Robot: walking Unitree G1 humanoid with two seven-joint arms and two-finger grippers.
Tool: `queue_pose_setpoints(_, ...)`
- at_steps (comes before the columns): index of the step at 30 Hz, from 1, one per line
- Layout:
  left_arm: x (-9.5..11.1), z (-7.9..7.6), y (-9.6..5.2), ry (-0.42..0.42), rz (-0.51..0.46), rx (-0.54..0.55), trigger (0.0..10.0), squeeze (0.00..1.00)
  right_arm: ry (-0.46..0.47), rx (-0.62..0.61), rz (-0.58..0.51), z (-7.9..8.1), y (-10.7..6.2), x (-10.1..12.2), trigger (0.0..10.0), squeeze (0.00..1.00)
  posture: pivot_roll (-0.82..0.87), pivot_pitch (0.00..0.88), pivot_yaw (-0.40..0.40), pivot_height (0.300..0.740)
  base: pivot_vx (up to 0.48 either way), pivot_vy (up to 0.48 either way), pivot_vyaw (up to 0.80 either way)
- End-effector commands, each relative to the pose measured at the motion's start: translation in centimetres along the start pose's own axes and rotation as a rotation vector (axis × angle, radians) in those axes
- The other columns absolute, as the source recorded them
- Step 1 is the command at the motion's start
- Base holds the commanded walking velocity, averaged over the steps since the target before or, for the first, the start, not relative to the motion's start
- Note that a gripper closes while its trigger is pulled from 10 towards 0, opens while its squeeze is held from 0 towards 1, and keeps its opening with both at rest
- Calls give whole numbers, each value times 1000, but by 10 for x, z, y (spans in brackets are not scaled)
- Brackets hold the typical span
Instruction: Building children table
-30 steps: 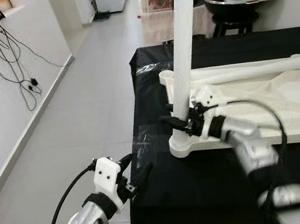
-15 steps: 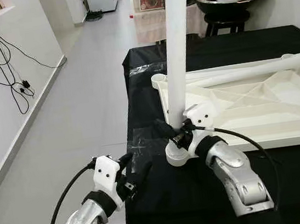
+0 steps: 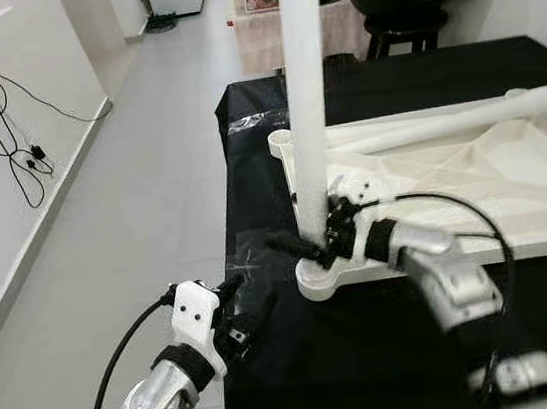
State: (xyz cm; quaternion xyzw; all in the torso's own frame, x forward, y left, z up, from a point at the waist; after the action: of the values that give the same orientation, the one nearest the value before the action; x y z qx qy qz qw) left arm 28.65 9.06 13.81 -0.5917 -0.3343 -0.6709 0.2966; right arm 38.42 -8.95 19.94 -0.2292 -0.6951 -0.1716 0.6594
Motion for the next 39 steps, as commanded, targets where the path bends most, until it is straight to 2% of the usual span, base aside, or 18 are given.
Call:
queue_pose_setpoints(1,-5,-1,-3,7,18,4,10000,0,13,34,22,-3,3,-3,10000,0,-85,92,13,740,0,0,0)
queue_pose_setpoints(4,-5,-2,-4,4,19,2,10000,0,59,74,26,-11,4,0,10000,0,-77,92,11,740,0,0,0)
queue_pose_setpoints(10,-5,-3,-5,3,20,1,10000,0,79,133,49,-11,5,-2,10000,0,-69,93,11,740,0,0,0)
queue_pose_setpoints(11,-5,-3,-5,3,20,1,10000,0,90,152,58,-12,6,-4,0,0,-67,96,9,740,0,0,0)
queue_pose_setpoints(15,-5,-4,-5,2,20,3,10000,0,103,171,66,-13,6,-5,0,0,-65,97,8,740,0,0,0)
queue_pose_setpoints(21,-5,-4,-6,1,18,7,10000,0,107,110,61,-23,-2,-11,0,0,-71,101,9,740,0,0,0)
queue_pose_setpoints(24,-4,-4,-6,-1,15,7,10000,0,77,50,64,-30,-9,-16,0,0,-85,105,6,740,0,0,0)
queue_pose_setpoints(27,-4,-3,-5,-1,13,8,10000,0,60,-85,74,-42,-22,-27,0,0,-105,111,1,740,0,0,0)
queue_pose_setpoints(28,-4,-3,-5,-1,13,8,10000,0,60,-85,74,-42,-22,-27,0,0,-105,111,1,740,0,0,0)
queue_pose_setpoints(29,-4,-1,-5,-1,12,10,10000,0,71,-259,56,-46,-25,-38,0,0,-118,113,7,740,0,0,0)
queue_pose_setpoints(30,-4,-1,-5,-1,12,10,10000,0,71,-259,56,-46,-25,-38,0,0,-118,113,7,740,0,0,0)
queue_pose_setpoints(31,-4,1,-6,-2,12,11,10000,0,130,-500,2,-51,-29,-48,0,0,-133,115,16,740,0,0,0)
queue_pose_setpoints(32,-4,1,-6,-2,12,11,10000,0,130,-500,2,-51,-29,-48,0,0,-133,115,16,740,0,0,0)
queue_pose_setpoints(33,-4,2,-6,-3,11,12,10000,0,217,-613,41,-25,-30,-77,0,0,-142,116,18,740,0,0,0)
queue_pose_setpoints(34,-4,3,-6,-3,12,7,10000,0,60,-653,29,-9,-32,-66,0,0,-125,117,13,740,0,0,0)
queue_pose_setpoints(35,-5,5,-6,-5,13,7,10000,0,-30,-579,43,11,-23,-63,0,0,-169,106,45,740,0,0,0)
queue_pose_setpoints(36,-5,5,-6,-5,13,7,10000,0,-30,-579,43,11,-23,-63,0,0,-169,106,45,740,0,0,0)
queue_pose_setpoints(39,-5,5,-4,-9,13,6,10000,0,87,-558,84,4,-20,-79,0,0,-132,109,17,740,0,0,0)
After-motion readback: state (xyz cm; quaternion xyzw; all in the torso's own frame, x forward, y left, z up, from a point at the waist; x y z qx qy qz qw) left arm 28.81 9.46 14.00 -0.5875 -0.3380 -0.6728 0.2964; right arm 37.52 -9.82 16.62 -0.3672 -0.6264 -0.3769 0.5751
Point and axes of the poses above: a point about 5 cm out from each wrist's last joint towards the gripper, its own y axis pointing out of the wrist towards the gripper, its own x axis along the axis of the wrist's last joint, z = x × y, the point moved 5 cm from there along y, pointing out of the wrist towards the gripper, and after that the axes turned 4 degrees about y, right-handed, at the moved point
